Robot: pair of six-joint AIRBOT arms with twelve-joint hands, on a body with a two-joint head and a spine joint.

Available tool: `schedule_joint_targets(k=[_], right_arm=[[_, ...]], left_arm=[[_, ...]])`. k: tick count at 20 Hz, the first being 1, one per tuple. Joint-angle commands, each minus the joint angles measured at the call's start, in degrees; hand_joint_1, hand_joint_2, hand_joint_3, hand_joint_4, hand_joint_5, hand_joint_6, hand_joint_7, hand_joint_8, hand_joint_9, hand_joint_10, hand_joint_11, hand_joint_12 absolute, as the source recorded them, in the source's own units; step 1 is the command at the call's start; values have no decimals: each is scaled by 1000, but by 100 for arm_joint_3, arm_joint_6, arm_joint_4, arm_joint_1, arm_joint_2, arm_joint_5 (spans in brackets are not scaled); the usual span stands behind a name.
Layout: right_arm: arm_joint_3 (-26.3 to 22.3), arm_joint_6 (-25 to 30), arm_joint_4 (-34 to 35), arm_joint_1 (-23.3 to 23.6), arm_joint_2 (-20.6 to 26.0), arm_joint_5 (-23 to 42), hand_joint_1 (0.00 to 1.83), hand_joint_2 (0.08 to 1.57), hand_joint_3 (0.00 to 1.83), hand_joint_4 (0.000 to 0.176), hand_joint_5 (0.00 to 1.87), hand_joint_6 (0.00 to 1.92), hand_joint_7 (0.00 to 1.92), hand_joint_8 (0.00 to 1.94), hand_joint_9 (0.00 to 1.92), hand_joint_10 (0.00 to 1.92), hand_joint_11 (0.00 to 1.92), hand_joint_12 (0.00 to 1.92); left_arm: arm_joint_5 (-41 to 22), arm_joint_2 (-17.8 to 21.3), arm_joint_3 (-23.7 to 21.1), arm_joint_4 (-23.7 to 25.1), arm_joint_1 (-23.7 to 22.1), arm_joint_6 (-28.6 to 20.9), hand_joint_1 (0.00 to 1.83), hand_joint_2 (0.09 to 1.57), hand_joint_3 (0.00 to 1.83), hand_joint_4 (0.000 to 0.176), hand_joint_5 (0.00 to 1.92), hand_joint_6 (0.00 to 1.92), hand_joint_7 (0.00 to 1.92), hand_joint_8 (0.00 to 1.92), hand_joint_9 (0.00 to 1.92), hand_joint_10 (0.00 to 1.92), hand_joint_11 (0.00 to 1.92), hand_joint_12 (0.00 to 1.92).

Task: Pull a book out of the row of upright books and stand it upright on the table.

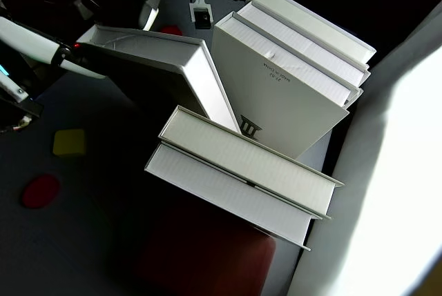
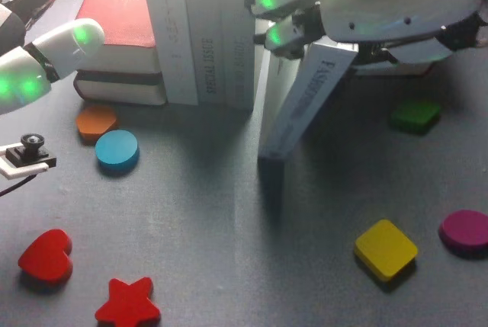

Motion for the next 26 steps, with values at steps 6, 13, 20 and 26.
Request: schedule_joint_targets(k=[6, 13, 20, 26], right_arm=[[-282, 125, 440, 386, 384, 733, 1114, 1349, 7, 0, 712, 1510, 419, 1737, 215, 1671, 239, 1921], [-329, 482, 737, 623, 646, 1516, 1114, 1351, 6, 0, 711, 1510, 419, 1737, 215, 1669, 238, 1921], [-281, 605, 971, 708, 799, 1569, 1113, 1351, 4, 0, 711, 1511, 419, 1737, 216, 1669, 238, 1921], [58, 833, 867, 353, 294, 1398, 1114, 1352, 3, 0, 711, 1510, 418, 1738, 216, 1668, 238, 1921]], left_arm=[[-704, -48, 47, -122, -1, -64, 315, 1344, 0, 53, 182, 3, 35, 0, 0, 0, 0, 320], [-712, -52, 57, -153, 3, -63, 283, 1367, 0, 57, 147, 1, 8, 1, 0, 0, 0, 208], [-713, -83, 85, -157, -12, -64, 326, 1367, 0, 42, 157, 2, 12, 1, 0, 0, 0, 3], [-711, -110, 96, -184, -7, -74, 300, 1375, 2, 36, 149, 1, 6, 0, 0, 0, 10, 8]])
